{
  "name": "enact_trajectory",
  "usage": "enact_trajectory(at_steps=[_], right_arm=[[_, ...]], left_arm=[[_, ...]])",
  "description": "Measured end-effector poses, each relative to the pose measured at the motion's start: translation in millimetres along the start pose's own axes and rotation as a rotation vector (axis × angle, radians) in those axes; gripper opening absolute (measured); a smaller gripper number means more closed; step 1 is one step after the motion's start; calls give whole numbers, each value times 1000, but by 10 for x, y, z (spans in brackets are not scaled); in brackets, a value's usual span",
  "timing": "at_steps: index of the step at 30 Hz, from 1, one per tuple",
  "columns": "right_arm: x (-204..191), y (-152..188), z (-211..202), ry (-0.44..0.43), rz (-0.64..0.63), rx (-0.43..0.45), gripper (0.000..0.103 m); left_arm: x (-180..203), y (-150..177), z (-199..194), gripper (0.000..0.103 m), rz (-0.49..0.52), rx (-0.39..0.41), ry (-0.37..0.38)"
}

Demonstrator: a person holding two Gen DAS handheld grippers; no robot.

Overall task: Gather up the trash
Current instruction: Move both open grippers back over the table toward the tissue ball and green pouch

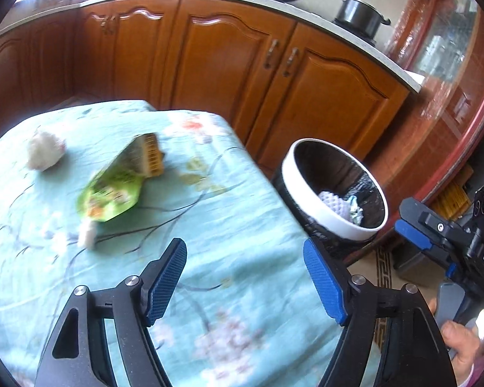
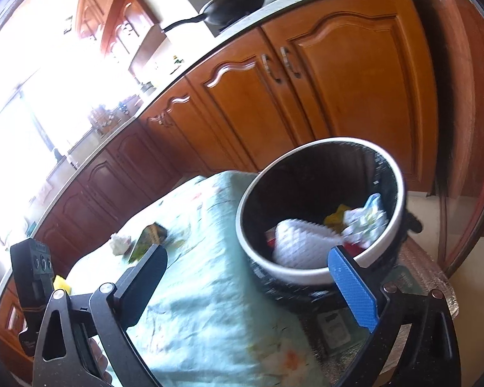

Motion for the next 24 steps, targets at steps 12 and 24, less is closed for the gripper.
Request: enact_trajectory(at_steps=[12,24], right_arm=[[-606,403,461,-86,-49,-132,101],[-1052,485,869,-138,-72,-201,101]], left_arm=[[-771,236,-635,75,-114,40,-112],[-1252,163,-812,75,-177,61,-189]])
Point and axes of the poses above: each gripper's, at about its wrist camera, not at the fingertips, and z roughly the way its jaws point, x to its right, y to its underside, the point moved 2 cm from there along z, roughly the way its jaws point, and after that the axes turned 3 degrees about -x, right-handed, at the moved point
